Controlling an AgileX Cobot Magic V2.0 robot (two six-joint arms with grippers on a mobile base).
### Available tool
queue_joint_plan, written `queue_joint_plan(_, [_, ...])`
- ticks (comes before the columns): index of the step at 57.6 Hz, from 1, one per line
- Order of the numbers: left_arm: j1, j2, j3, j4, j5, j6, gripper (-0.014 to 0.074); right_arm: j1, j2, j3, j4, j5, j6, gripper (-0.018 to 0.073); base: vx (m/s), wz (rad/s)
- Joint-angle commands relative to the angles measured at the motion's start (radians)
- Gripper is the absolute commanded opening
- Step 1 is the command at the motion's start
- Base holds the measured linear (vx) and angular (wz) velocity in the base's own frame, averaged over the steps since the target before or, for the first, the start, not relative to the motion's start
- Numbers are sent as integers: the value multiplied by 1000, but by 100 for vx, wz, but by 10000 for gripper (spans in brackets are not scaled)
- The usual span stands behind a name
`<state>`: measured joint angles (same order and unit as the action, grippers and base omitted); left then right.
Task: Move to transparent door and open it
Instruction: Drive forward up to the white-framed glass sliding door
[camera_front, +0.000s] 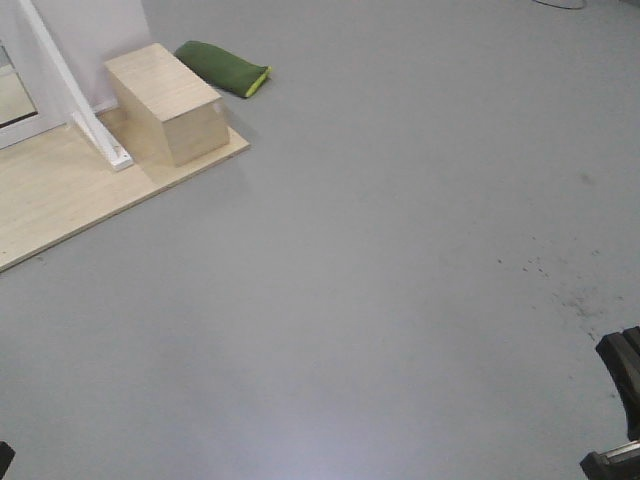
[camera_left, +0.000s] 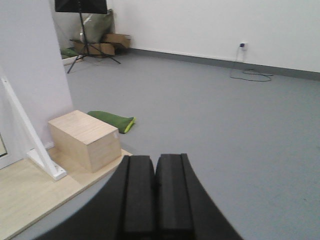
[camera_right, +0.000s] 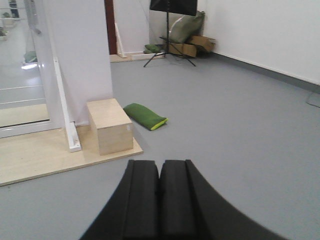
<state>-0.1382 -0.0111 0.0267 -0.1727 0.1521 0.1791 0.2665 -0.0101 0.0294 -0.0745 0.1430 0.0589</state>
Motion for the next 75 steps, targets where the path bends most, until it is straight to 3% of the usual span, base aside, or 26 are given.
queue_joint_plan(1, [0, -13, 28, -4, -84, -5, -6, -6, -14, 14, -7, -80, -7, 0, 53, 56])
queue_joint_plan(54, [0, -13, 28, -4, -84, -5, -6, -6, -14, 14, -7, -80, -7, 0, 49, 72])
queue_joint_plan(75, [0, -13, 28, -4, -84, -5, -6, -6, -14, 14, -7, -80, -7, 0, 49, 44])
